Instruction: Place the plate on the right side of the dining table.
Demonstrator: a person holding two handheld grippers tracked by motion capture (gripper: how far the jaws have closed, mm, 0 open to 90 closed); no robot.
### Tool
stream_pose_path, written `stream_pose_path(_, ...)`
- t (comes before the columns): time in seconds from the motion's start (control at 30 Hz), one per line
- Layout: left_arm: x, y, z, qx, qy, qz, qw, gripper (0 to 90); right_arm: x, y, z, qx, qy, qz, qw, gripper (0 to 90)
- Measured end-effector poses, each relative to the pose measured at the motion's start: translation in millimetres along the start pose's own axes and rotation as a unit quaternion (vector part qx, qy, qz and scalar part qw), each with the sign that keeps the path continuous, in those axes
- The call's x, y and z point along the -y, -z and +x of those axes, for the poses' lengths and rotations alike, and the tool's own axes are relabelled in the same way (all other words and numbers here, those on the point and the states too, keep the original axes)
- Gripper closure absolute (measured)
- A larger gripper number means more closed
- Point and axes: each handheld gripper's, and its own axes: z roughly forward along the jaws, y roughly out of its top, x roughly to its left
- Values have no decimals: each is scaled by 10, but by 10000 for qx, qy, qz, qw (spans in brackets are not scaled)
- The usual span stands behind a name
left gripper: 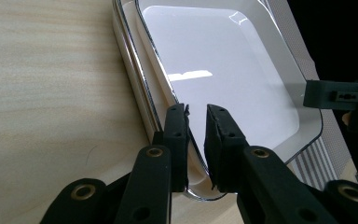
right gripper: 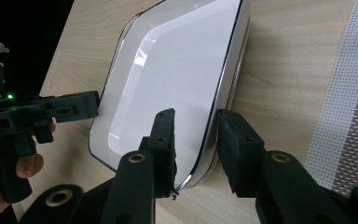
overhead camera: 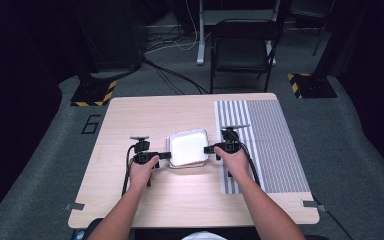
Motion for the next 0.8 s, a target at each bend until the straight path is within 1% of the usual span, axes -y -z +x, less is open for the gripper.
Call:
stream_pose_path(0.03,5,-14,-5,11,-6,5,10000,785,1,7,-1,7,47,-16,10000,668)
stream_pose_path(0.07,7,-29,-9,14,-16,43,10000,785,1,19,6,47,39,-22,10000,668)
stream_pose_path(0.13,12,-70,-28,-25,-70,83,9999,778,-2,33,19,167,87,-39,9998,671)
stream_pose_path(0.2,13,-95,-52,-105,-160,110,9998,773,0,28,20,323,192,-38,9993,668)
stream_pose_path(0.23,13,-105,-67,-153,-178,97,9997,769,1,22,22,393,208,-7,9990,668)
stream_pose_path(0.33,8,-116,-95,-253,-263,117,9993,760,9,-1,18,447,297,20,9986,648)
stream_pose_path(0.37,8,-120,-102,-279,-274,108,9992,757,10,-4,30,484,303,23,9984,644)
stream_pose_path(0.43,6,-128,-121,-345,-293,101,9989,756,15,-8,46,555,429,39,9975,646)
stream_pose_path(0.47,8,-134,-133,-387,-271,87,9988,756,19,-11,58,611,465,6,9970,653)
stream_pose_path(0.5,6,-138,-137,-420,-309,86,9986,759,28,-3,78,748,563,14,9956,685)
stream_pose_path(0.53,6,-142,-146,-468,-356,96,9982,760,33,-1,86,813,650,-18,9946,697)
stream_pose_path(0.57,7,-146,-158,-501,-365,96,9980,760,38,-1,98,878,690,-38,9937,706)
stream_pose_path(0.6,11,-156,-178,-548,-355,79,9978,760,38,-1,98,878,690,-38,9937,706)
stream_pose_path(0.63,16,-167,-193,-609,-349,38,9975,761,46,1,113,984,787,-49,9920,714)
stream_pose_path(0.67,19,-174,-209,-665,-384,40,9970,764,52,1,129,1065,826,-62,9909,726)
stream_pose_path(0.7,21,-174,-220,-741,-467,67,9961,768,58,-2,146,1145,863,-64,9896,747)
stream_pose_path(0.77,31,-189,-262,-917,-508,47,9945,769,68,-14,172,1318,926,-55,9869,778)
stream_pose_path(0.8,36,-196,-280,-1008,-575,54,9932,776,76,-27,197,1430,976,-71,9849,783)
